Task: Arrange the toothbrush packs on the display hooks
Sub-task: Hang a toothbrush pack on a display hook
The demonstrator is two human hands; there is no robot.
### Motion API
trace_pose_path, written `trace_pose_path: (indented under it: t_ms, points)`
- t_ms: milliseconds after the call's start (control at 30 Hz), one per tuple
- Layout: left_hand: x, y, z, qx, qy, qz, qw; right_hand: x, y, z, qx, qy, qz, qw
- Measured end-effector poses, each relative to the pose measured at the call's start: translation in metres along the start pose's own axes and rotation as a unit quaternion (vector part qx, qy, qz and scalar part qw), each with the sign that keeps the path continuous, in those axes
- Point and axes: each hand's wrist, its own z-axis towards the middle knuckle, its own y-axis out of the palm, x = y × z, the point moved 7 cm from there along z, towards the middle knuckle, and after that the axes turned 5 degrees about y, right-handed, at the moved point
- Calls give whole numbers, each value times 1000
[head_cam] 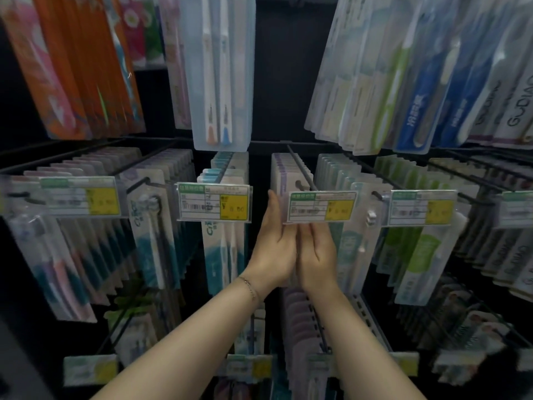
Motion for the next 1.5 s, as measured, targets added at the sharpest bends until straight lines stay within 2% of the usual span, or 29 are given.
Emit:
trace_pose_path:
  t_ms: [67,167,300,367,433,500,567,733,967,1100,1233,1400,1500]
  points:
    - [9,-6,-12,18,16,2,1000,-9,-8,-5,33,-49,-31,998]
    - [10,-23,-32,50,3,61,997,-18,-15,-17,70,-97,-84,989]
    - [29,-50,-66,80,61,187,977,-26,-1,-39,46,-122,-108,986]
    - [30,-68,-79,125,80,198,969,-25,19,-48,2,-91,-98,991]
    - [25,-85,-87,183,73,194,961,-17,43,-55,-63,-11,-63,996]
    - [15,-98,-89,209,34,166,963,-8,66,-64,-127,78,-4,989]
    - [3,-103,-86,190,-23,137,972,-4,84,-71,-173,133,15,976]
    - [-19,-101,-75,117,-99,88,984,-1,110,-75,-207,163,40,964]
    - [-33,-101,-53,79,-104,46,990,10,122,-58,-178,157,48,970]
    - [-34,-104,-38,74,-45,39,995,18,123,-43,-164,166,18,972]
    - [-40,-104,-30,72,-36,29,996,19,124,-35,-163,175,8,971]
    - [-39,-108,-31,64,-20,39,997,20,119,-34,-157,143,-21,977]
    - [-39,-112,-43,76,-22,83,993,17,102,-37,-104,102,-96,985]
